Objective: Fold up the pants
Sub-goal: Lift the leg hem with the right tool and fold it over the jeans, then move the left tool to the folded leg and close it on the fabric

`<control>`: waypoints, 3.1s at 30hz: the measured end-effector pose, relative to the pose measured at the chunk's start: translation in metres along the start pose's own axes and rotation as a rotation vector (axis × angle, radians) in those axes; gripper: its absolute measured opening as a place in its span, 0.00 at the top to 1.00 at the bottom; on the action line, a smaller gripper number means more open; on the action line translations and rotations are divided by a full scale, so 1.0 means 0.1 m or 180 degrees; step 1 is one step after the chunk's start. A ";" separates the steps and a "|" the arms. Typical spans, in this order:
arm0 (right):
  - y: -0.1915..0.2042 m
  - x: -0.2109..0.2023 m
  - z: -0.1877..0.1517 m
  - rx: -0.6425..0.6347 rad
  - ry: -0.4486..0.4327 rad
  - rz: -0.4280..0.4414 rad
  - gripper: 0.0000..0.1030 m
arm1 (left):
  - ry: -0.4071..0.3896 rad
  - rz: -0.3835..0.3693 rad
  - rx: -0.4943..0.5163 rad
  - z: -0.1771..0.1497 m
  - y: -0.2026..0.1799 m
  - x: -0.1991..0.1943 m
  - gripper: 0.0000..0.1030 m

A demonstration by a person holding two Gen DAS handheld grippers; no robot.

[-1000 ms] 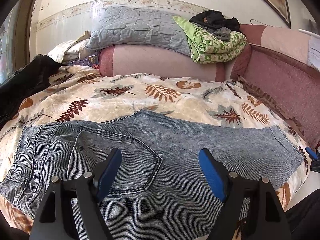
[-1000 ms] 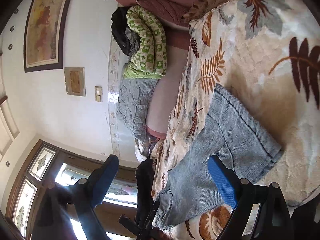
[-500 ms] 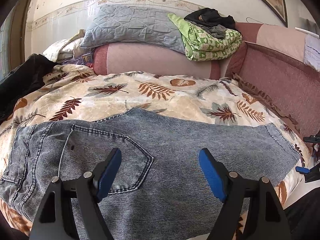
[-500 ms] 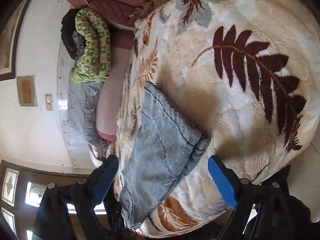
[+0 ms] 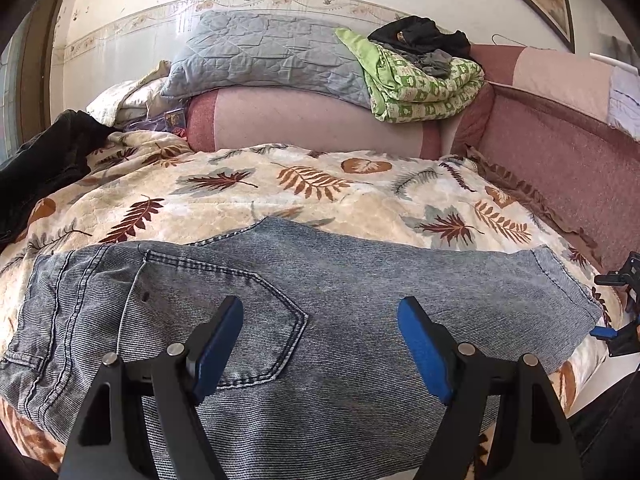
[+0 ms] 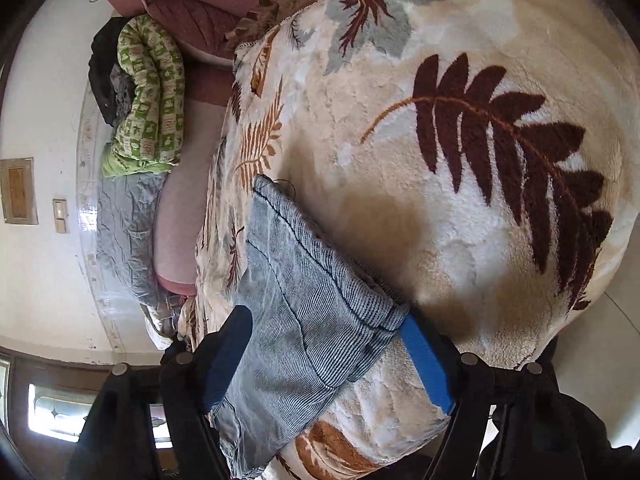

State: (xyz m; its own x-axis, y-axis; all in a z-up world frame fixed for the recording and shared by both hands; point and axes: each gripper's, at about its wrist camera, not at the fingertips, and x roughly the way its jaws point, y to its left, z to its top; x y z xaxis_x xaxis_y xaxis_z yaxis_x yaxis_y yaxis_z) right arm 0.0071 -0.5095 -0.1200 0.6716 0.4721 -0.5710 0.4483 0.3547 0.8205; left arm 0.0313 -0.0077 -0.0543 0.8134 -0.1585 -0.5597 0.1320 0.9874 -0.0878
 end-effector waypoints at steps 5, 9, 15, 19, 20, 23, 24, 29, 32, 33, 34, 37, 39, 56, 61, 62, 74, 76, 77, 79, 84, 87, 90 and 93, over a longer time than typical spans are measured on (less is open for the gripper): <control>-0.05 -0.04 0.00 0.0052 -0.0029 -0.0038 0.33 | 0.0112 0.0039 0.0087 -0.04 -0.05 0.10 0.22; -0.07 -0.04 0.01 0.0030 -0.0011 -0.0154 0.50 | 0.0166 0.0067 0.0176 -0.09 -0.12 0.16 0.22; 0.00 -0.02 -0.01 -0.0057 -0.0078 -0.0386 0.71 | 0.0207 0.0075 0.0238 -0.14 -0.15 0.17 0.22; 0.08 -0.02 -0.05 -0.0179 -0.0150 -0.0486 0.74 | 0.0187 0.0016 0.0172 -0.11 -0.12 0.14 0.22; 0.10 -0.03 -0.06 -0.0219 -0.0168 -0.0499 0.74 | 0.0168 0.0000 0.0157 -0.10 -0.11 0.12 0.22; 0.15 -0.05 -0.09 -0.0326 -0.0224 -0.0478 0.75 | 0.0111 -0.0051 0.0085 -0.06 -0.07 0.05 0.22; 0.17 -0.06 -0.09 -0.0362 -0.0240 -0.0440 0.75 | 0.0102 -0.0060 0.0070 -0.05 -0.06 0.04 0.22; 0.31 -0.07 -0.14 -0.0609 -0.0290 -0.0404 0.75 | 0.0121 -0.0096 0.0010 -0.03 -0.03 0.02 0.22; 0.39 -0.06 -0.15 -0.0772 -0.0290 -0.0428 0.76 | 0.0104 -0.0122 0.0001 -0.01 -0.03 0.01 0.22; 0.41 -0.06 -0.14 -0.0798 -0.0287 -0.0435 0.76 | 0.0104 -0.0139 -0.0006 -0.01 -0.03 0.01 0.22; 0.42 -0.07 -0.14 -0.0819 -0.0283 -0.0447 0.76 | 0.0107 -0.0149 -0.0011 -0.01 -0.03 0.01 0.22; 0.45 -0.05 -0.14 -0.0868 -0.0278 -0.0480 0.76 | 0.0119 -0.0165 -0.0033 0.00 -0.02 0.02 0.22; 0.50 -0.07 -0.16 -0.0948 -0.0316 -0.0508 0.77 | 0.0107 -0.0176 -0.0065 0.02 0.00 0.01 0.22; 2.00 1.28 -2.52 -0.3733 0.0410 -0.0559 0.82 | -0.0246 0.0101 -0.0665 0.20 0.52 -0.22 0.22; 1.69 1.58 -2.58 -0.3413 0.0629 -0.0380 0.78 | -0.0194 0.0162 -0.0995 0.20 0.78 -0.20 0.22; 1.67 1.58 -2.52 -0.3297 0.0684 -0.0302 0.75 | -0.0192 0.0159 -0.1040 0.21 0.80 -0.19 0.22; 1.44 0.90 -1.86 -0.2118 0.0904 0.0631 0.32 | -0.0093 0.0021 -0.0672 0.18 0.49 -0.13 0.22; 1.23 0.98 -1.67 -0.1775 0.0948 0.0511 0.32 | 0.0093 -0.0120 -0.0539 0.16 0.37 -0.05 0.22; 1.10 1.09 -1.61 -0.1596 0.1074 0.0368 0.32 | 0.0246 -0.0245 -0.0490 0.16 0.30 -0.01 0.22; 0.96 1.09 -1.54 -0.1388 0.1098 0.0606 0.32 | 0.0503 -0.0519 -0.0494 0.14 0.18 0.02 0.22; 0.90 0.92 -1.51 -0.1411 0.0972 0.0910 0.32 | 0.0881 -0.0885 -0.0961 0.05 0.14 -0.04 0.22; 0.86 0.93 -1.47 -0.1317 0.0975 0.1044 0.32 | 0.1158 -0.0977 -0.1294 0.01 0.17 0.02 0.22; 0.83 0.90 -1.44 -0.1271 0.0953 0.1158 0.32 | 0.1278 -0.1152 -0.1541 0.10 0.16 -0.01 0.22; 0.75 0.83 -1.38 -0.1158 0.0926 0.1259 0.32 | 0.1163 -0.1289 -0.1578 0.29 0.08 -0.14 0.22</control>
State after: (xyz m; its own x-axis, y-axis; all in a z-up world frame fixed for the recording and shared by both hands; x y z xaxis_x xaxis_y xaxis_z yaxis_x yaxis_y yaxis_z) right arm 0.0153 -0.3326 -0.1092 0.5343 0.8073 -0.2507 -0.0671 0.3362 0.9394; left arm 0.0378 0.0022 -0.0232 0.5032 -0.5855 -0.6356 0.0401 0.7505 -0.6596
